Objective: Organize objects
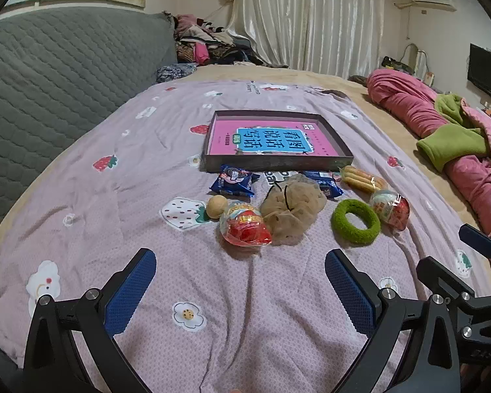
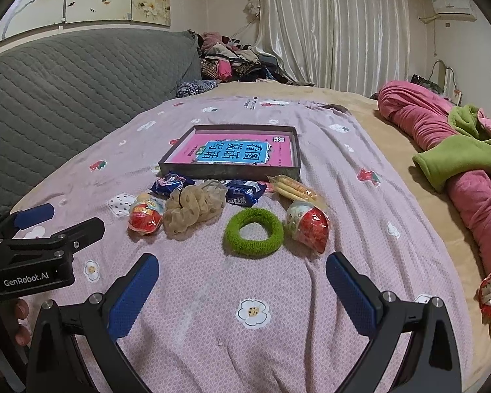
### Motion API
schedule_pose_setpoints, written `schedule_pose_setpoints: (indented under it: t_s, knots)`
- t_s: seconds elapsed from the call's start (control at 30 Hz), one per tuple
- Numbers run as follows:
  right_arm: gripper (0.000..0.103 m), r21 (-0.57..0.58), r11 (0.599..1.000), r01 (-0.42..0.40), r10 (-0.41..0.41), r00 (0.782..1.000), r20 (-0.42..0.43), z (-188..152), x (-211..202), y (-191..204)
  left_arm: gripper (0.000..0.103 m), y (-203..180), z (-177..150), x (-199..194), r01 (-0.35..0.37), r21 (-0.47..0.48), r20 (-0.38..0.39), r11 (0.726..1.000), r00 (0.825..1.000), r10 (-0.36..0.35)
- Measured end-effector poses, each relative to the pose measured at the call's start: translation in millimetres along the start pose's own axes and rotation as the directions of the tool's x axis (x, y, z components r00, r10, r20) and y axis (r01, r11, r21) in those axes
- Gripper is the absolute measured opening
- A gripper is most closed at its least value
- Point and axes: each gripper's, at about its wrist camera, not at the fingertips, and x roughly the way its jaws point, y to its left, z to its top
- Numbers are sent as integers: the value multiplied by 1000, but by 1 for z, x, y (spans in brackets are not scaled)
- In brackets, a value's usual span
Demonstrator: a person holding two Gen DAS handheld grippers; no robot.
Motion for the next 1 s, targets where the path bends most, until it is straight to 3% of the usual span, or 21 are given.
schedule_pose_setpoints:
  t_s: [1.0]
  knots:
    - [103, 5, 1000, 9, -10, 999, 34, 7, -17, -2, 103, -4, 5, -16, 13, 8, 34, 1000, 999, -13]
